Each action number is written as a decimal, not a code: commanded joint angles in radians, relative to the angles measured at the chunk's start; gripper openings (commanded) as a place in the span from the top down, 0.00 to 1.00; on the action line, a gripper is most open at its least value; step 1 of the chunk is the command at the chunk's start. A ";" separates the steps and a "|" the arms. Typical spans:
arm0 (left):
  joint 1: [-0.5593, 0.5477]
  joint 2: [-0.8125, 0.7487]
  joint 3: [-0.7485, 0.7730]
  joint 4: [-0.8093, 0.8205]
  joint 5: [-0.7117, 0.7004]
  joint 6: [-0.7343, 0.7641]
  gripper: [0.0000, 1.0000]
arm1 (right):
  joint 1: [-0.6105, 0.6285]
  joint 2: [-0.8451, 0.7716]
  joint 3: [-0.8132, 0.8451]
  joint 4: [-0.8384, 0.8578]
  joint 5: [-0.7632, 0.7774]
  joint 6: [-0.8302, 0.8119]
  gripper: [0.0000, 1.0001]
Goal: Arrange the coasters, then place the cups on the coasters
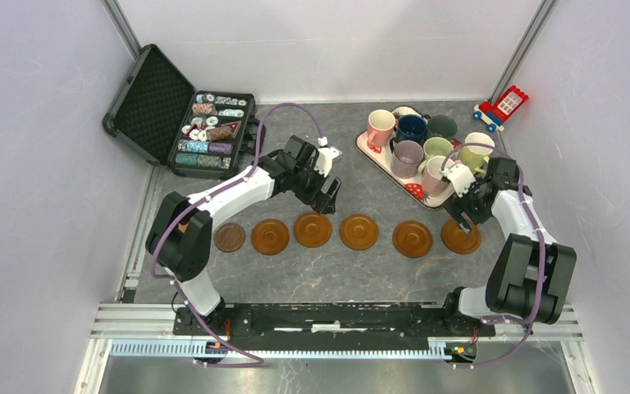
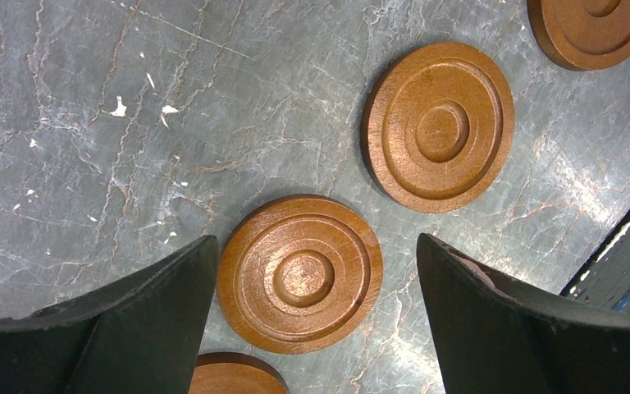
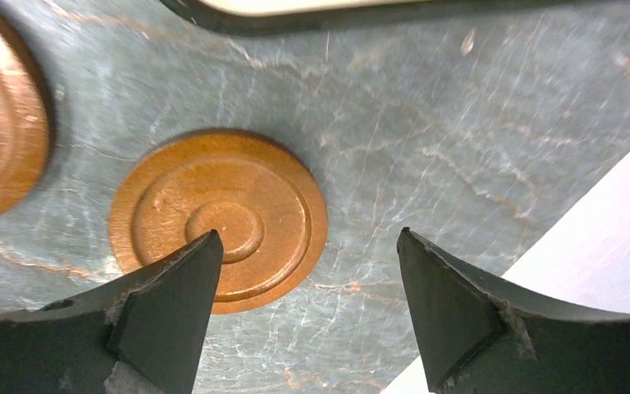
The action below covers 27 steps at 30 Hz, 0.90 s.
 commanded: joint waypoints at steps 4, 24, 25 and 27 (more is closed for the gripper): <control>0.046 -0.111 -0.057 0.019 0.021 0.041 0.03 | 0.050 -0.081 0.084 -0.123 -0.228 -0.076 0.14; 0.097 0.017 -0.024 0.034 0.091 -0.026 0.06 | 0.443 -0.120 -0.088 -0.008 -0.145 -0.008 0.12; 0.101 0.025 -0.022 0.034 0.091 -0.029 0.06 | 0.455 -0.122 -0.095 -0.003 -0.138 -0.003 0.12; 0.106 0.036 -0.018 0.037 0.090 -0.031 0.07 | 0.472 -0.127 -0.114 0.020 -0.112 0.010 0.12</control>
